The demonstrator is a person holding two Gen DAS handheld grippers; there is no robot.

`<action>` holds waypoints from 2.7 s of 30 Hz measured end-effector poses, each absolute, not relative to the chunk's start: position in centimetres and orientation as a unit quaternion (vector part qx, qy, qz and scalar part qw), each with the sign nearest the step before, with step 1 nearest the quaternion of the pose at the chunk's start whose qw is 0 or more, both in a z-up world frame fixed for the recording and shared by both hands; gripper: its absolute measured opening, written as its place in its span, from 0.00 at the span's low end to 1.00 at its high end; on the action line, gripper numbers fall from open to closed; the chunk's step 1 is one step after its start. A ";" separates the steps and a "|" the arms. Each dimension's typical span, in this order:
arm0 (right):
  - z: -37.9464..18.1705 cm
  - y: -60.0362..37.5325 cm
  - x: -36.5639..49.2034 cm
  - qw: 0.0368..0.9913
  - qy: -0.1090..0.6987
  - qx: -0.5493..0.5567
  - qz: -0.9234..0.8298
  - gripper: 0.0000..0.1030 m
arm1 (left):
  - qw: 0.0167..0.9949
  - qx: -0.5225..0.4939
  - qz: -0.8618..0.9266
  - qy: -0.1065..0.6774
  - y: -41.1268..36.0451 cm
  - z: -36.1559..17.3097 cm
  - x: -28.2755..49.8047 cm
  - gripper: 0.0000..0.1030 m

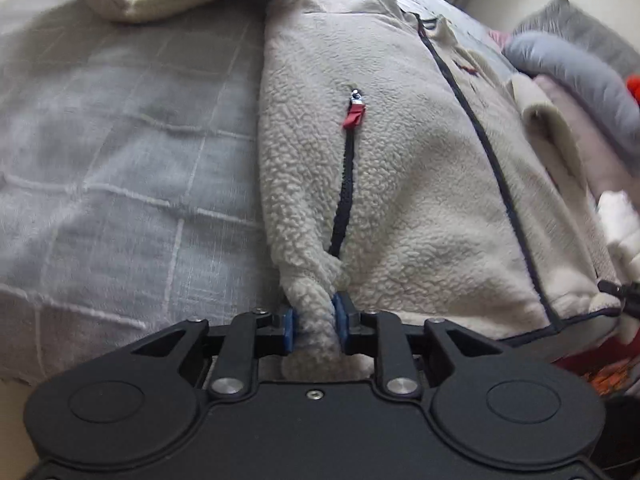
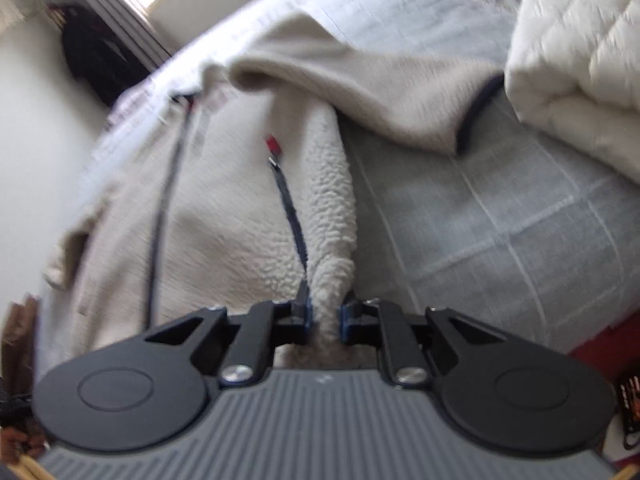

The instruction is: Fold large clothes

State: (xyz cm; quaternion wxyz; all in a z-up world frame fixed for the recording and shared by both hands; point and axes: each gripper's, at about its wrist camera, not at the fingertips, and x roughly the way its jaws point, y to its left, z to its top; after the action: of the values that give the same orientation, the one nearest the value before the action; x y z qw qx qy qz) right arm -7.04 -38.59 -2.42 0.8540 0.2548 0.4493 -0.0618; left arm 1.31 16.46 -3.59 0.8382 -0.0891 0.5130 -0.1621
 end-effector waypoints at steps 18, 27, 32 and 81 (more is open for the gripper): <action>7.3 -30.6 -1.7 0.928 0.330 0.155 -0.075 0.91 | 0.914 -0.032 -0.108 0.389 11.1 3.5 5.5 0.93; 5.5 -25.0 4.5 0.930 0.348 0.111 -0.036 0.97 | 0.922 -0.035 -0.136 0.360 7.5 2.2 8.8 1.00; 2.1 -24.2 7.4 0.931 0.356 0.077 -0.037 0.97 | 0.923 -0.007 -0.171 0.345 6.1 -1.6 11.1 1.00; -4.0 -25.4 12.1 0.899 0.414 0.081 -0.117 1.00 | 0.921 0.074 0.344 0.168 35.4 1.9 27.8 0.29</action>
State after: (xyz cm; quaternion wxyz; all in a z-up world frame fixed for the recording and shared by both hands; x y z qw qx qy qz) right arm 12.05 -25.41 -3.98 0.8990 0.0811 0.4141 -0.1172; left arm 27.77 35.41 1.88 0.9209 0.0743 0.1680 0.3439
